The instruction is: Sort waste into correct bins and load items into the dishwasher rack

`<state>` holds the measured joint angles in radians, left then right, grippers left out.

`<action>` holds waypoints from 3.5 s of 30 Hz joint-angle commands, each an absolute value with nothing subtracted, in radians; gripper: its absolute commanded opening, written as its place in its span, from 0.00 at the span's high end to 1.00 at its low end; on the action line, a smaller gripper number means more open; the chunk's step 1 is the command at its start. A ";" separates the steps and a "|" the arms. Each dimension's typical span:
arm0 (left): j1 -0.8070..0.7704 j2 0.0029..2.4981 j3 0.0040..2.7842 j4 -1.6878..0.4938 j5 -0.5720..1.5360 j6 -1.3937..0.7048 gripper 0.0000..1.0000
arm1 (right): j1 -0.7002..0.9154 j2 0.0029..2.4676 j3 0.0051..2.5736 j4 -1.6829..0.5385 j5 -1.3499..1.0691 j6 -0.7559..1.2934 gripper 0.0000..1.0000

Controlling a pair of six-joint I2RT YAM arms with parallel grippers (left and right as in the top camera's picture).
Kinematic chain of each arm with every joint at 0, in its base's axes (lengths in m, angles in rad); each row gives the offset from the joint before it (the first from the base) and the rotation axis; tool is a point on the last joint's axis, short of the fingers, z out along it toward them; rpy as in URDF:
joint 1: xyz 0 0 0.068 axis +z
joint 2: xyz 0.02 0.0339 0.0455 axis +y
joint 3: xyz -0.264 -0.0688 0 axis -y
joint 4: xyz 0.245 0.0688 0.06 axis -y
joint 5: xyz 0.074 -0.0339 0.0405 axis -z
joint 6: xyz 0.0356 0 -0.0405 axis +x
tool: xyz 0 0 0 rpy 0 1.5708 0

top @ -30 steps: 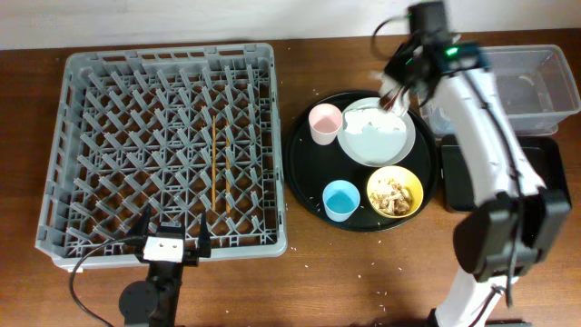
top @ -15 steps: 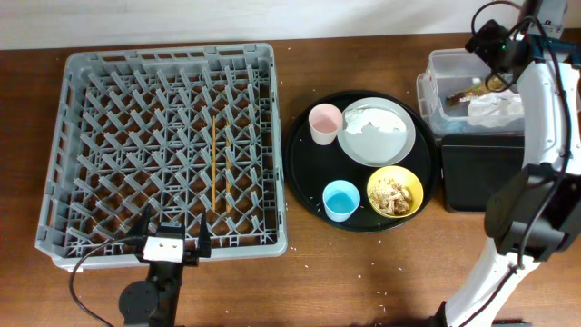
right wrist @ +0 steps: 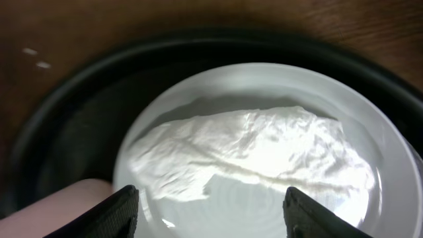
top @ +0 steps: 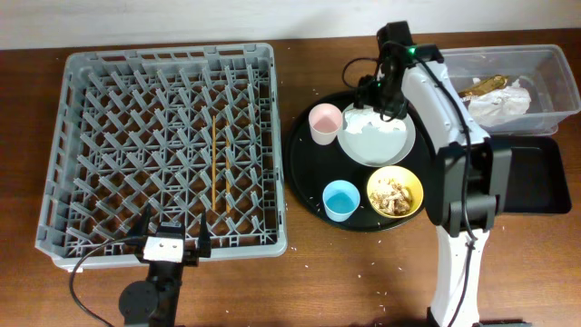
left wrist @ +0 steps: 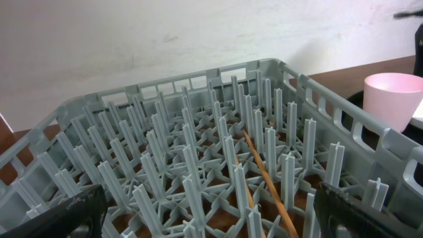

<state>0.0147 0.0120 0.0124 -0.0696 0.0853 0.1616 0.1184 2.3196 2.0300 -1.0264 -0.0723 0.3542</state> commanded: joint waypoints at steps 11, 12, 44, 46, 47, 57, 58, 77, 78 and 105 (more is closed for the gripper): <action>0.018 0.007 0.009 -0.073 0.082 0.175 0.01 | 0.117 2.432 2.002 -0.988 -0.003 0.023 0.96; 0.018 0.007 0.009 -0.073 0.082 0.175 0.01 | 0.117 2.430 2.003 -0.991 -0.003 0.023 0.96; 0.018 0.007 0.009 -0.073 0.082 0.175 0.01 | -0.103 1.900 2.539 -1.699 -0.286 0.217 0.20; 0.018 0.007 0.009 -0.073 0.082 0.175 0.01 | 0.007 1.837 2.318 -1.697 -0.134 0.283 0.20; 0.018 0.007 0.009 -0.073 0.082 0.175 0.01 | 0.047 1.835 2.204 -1.676 -0.111 0.298 0.20; 0.018 0.007 0.009 -0.073 0.082 0.175 0.01 | 0.188 1.837 1.372 -1.095 -0.163 0.444 0.51; 0.018 0.007 0.009 -0.073 0.082 0.175 0.01 | 0.192 1.837 1.328 -1.046 -0.153 0.462 0.52; 0.018 0.007 0.009 -0.073 0.082 0.175 0.01 | 0.196 1.837 1.444 -1.129 -0.162 0.410 0.96; 0.018 0.007 0.009 -0.073 0.082 0.175 0.01 | 0.170 1.835 1.535 -1.195 -0.186 0.353 0.96; 0.018 0.007 0.009 -0.073 0.082 0.175 0.01 | -0.861 1.855 1.304 -1.031 -1.435 -0.274 0.96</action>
